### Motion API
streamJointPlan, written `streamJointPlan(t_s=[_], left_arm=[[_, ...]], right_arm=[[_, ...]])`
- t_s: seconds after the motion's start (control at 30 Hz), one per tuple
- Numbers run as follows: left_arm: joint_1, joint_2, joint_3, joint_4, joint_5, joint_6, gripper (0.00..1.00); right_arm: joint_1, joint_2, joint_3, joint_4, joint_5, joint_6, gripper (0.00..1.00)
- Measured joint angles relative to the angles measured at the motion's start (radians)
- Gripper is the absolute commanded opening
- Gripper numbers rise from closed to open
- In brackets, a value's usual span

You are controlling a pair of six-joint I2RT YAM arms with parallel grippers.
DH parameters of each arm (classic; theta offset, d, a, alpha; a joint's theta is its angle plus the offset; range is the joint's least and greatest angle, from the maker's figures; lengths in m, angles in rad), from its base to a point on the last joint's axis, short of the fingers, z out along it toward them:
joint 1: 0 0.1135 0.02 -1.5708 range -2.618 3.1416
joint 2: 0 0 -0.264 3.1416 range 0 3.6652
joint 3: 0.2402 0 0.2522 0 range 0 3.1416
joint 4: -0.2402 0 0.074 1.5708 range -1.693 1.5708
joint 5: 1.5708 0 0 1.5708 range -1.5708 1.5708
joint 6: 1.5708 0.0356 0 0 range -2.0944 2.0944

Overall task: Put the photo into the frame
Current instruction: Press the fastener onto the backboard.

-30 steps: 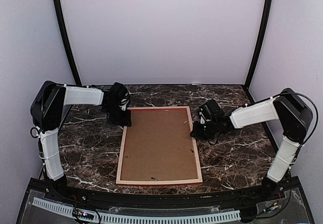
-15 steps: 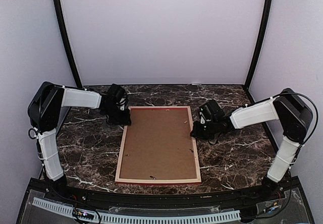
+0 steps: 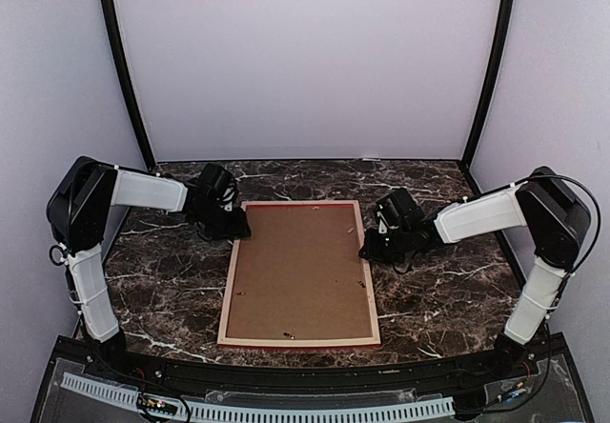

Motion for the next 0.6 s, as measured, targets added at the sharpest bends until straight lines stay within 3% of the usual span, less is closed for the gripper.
streamJointPlan(t_s=[0.23, 0.6], left_arm=[[0.0, 0.002, 0.008, -0.016, -0.027, 0.002, 0.47], [0.0, 0.01, 0.012, -0.005, -0.054, -0.001, 0.34]], right_arm=[[0.0, 0.0, -0.001, 0.003, 0.0, 0.0, 0.12], [0.0, 0.0, -0.007, 0.014, -0.002, 0.0, 0.11]])
